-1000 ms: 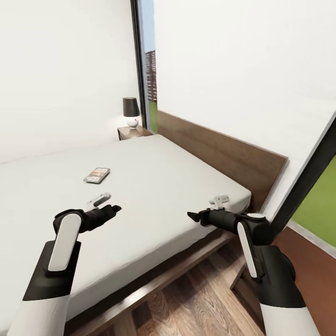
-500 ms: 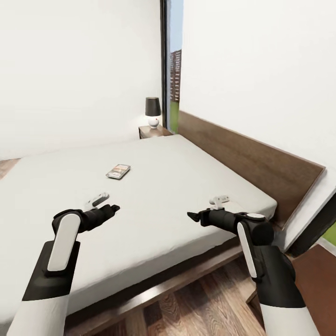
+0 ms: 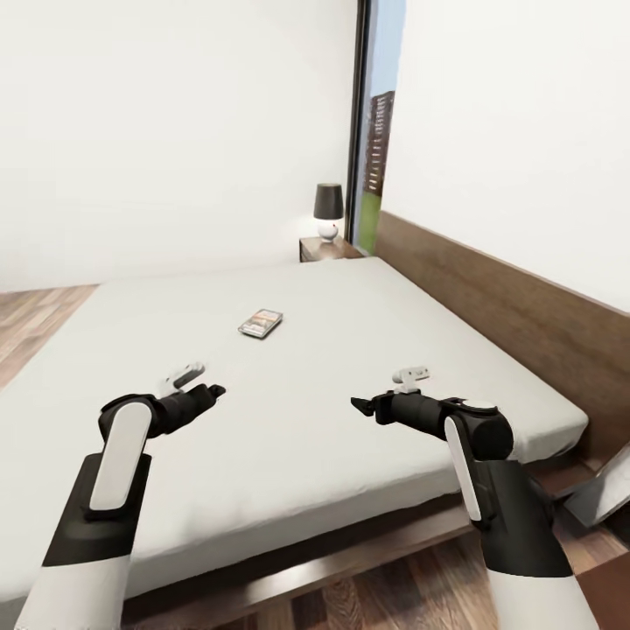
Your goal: In the bedroom, move the book from the bed onto either nightstand, and place the two sandals side by side next to the bed.
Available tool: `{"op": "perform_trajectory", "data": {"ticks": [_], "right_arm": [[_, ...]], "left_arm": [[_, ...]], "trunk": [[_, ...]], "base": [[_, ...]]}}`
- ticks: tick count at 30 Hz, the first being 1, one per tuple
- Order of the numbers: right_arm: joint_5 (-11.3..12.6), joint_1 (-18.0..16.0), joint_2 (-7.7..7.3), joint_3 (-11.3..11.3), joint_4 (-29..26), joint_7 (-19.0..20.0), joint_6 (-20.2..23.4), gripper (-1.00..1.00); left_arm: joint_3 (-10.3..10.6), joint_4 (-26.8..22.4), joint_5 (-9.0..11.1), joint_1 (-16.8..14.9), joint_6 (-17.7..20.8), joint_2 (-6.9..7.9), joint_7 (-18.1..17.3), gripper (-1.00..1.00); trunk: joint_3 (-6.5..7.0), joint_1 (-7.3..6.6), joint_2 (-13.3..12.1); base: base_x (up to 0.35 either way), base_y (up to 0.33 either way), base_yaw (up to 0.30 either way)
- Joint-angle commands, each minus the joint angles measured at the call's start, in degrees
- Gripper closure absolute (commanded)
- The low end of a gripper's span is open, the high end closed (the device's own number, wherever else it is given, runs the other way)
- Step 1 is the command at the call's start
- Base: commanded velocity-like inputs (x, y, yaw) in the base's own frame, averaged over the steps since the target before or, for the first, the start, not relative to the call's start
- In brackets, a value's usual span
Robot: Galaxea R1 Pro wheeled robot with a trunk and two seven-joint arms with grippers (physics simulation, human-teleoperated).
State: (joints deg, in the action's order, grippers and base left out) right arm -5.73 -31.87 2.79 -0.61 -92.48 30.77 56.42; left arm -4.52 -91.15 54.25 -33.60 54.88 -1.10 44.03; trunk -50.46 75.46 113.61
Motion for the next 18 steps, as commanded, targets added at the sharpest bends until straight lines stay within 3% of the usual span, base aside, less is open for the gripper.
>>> {"op": "perform_trajectory", "data": {"ticks": [1,9,13,14,18], "right_arm": [[-0.60,-0.04,0.02,0.03,-0.07,0.48,0.19,-1.00],[-0.67,-0.29,0.15,0.24,-0.11,0.47,1.66,-1.00],[-0.67,-3.32,0.37,0.62,0.37,-0.66,3.58,-1.00],[-0.80,-5.26,0.45,0.56,0.60,-5.57,3.58,-1.00],[-0.48,-6.20,1.05,0.43,1.34,-14.41,3.58,-1.00]], "left_arm": [[-0.04,-0.03,0.54,-0.11,0.10,-0.09,0.57,-1.00],[0.10,0.08,0.57,-0.31,-0.12,-0.27,0.58,-1.00],[0.32,0.23,0.57,-0.20,-0.14,-0.47,0.58,-1.00],[0.07,1.33,0.73,0.11,-0.29,-0.07,0.27,-1.00],[0.11,3.71,0.58,0.31,-0.52,0.11,0.23,-1.00]], "trunk": [[0.13,-0.23,-0.39],[1.55,-1.99,-3.60],[2.27,-2.86,-5.20],[2.45,-3.08,-5.61],[3.16,-3.96,-7.21]], "base": [[0.024,0.000,0.284],[0.005,0.000,0.205],[0.001,0.000,0.044],[0.000,0.000,0.012],[0.000,0.000,0.006]]}}
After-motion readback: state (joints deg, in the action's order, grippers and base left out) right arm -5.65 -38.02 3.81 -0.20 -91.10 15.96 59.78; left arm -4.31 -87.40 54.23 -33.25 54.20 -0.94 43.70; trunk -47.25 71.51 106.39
